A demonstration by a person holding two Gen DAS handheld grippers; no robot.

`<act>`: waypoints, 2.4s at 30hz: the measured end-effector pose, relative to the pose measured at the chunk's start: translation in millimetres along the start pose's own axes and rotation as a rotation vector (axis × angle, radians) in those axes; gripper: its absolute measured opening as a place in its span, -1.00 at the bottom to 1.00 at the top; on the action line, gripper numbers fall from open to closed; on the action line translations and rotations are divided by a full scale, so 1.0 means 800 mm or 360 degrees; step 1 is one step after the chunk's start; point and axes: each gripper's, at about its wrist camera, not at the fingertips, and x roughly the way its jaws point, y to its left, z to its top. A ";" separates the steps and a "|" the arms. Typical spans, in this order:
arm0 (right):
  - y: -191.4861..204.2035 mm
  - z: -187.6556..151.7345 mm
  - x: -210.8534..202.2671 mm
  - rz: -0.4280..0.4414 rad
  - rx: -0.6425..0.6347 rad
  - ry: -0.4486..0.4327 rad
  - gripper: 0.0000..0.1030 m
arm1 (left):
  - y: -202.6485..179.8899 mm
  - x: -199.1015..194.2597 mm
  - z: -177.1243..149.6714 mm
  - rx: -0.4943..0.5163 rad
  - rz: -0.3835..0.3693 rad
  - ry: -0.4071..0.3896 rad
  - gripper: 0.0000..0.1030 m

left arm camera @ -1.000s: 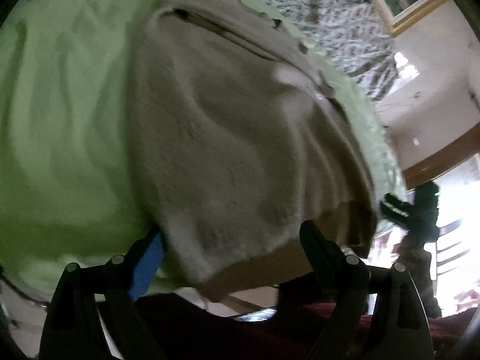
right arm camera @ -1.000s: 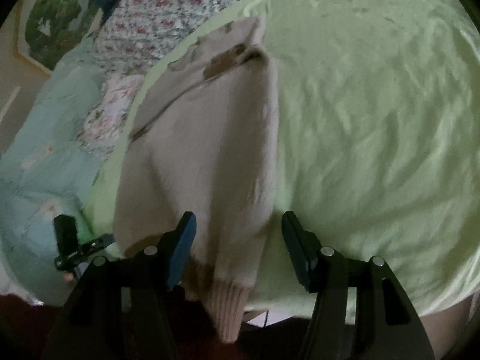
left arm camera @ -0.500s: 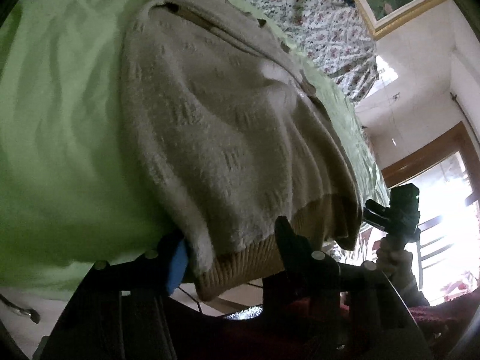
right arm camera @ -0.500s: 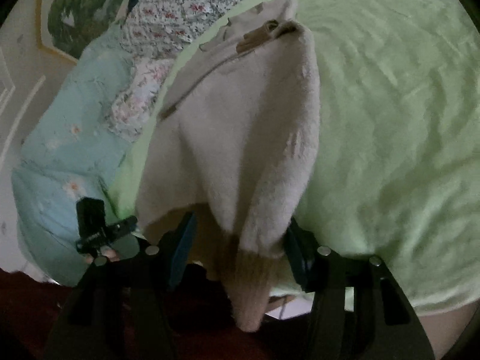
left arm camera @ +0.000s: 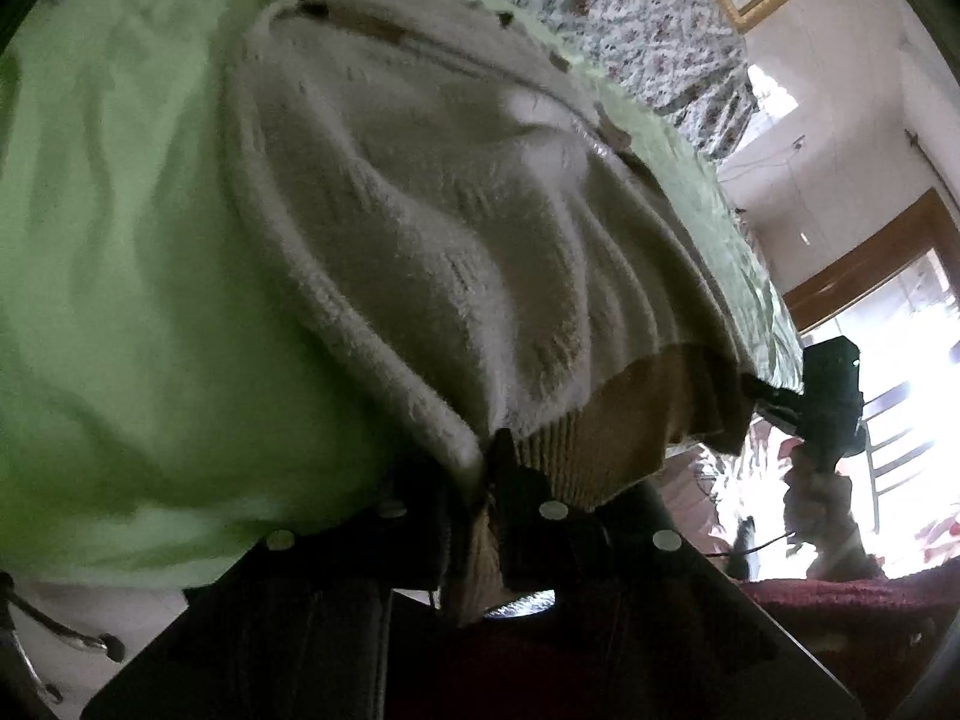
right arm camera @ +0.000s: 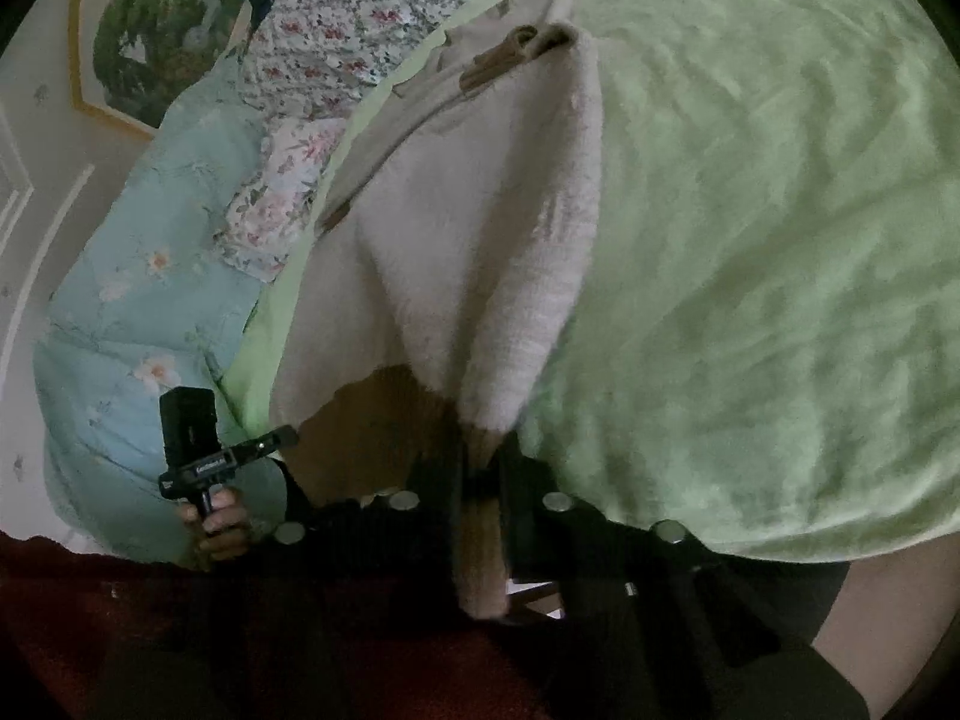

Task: Fold small clothes

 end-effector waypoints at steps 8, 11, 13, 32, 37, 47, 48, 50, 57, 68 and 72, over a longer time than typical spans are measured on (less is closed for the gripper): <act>-0.017 0.013 -0.072 0.0053 -0.0010 -0.0174 -0.85 | 0.016 -0.051 -0.009 -0.0020 -0.0051 -0.0154 -0.90; -0.024 0.014 -0.052 0.0031 -0.0018 -0.0092 -0.85 | 0.030 -0.036 -0.010 -0.0070 -0.0088 -0.0131 -0.89; -0.032 0.013 -0.038 0.0038 0.0015 -0.0034 -0.84 | 0.034 -0.024 -0.011 -0.0083 -0.0090 -0.0100 -0.87; -0.037 0.002 -0.003 0.0117 -0.0144 0.0183 -0.04 | 0.033 0.030 -0.038 0.0072 -0.0030 0.0136 -0.74; -0.030 -0.003 0.003 0.0070 -0.0158 0.0181 -0.85 | 0.015 0.011 -0.042 0.0130 -0.0073 0.0068 -0.89; -0.016 0.010 -0.068 0.0395 -0.0068 -0.0157 -0.85 | -0.030 -0.130 -0.022 0.0154 -0.0204 -0.0423 -0.90; -0.010 0.016 -0.074 0.0431 -0.0069 -0.0191 -0.85 | -0.032 -0.140 -0.016 0.0147 -0.0220 -0.0476 -0.90; 0.001 0.031 -0.084 0.0503 -0.0075 -0.0258 -0.85 | -0.037 -0.156 -0.003 0.0145 -0.0254 -0.0557 -0.90; 0.043 0.109 -0.092 0.0584 -0.0116 -0.0449 -0.85 | -0.048 -0.168 0.073 0.0207 -0.0247 -0.0735 -0.90; 0.060 0.294 -0.006 0.0334 -0.0078 -0.0513 -0.85 | -0.002 -0.097 0.268 0.0035 0.0009 -0.0836 -0.91; 0.062 0.347 0.030 0.0279 -0.0067 -0.0501 -0.85 | 0.022 -0.076 0.321 -0.0017 0.0080 -0.0838 -0.91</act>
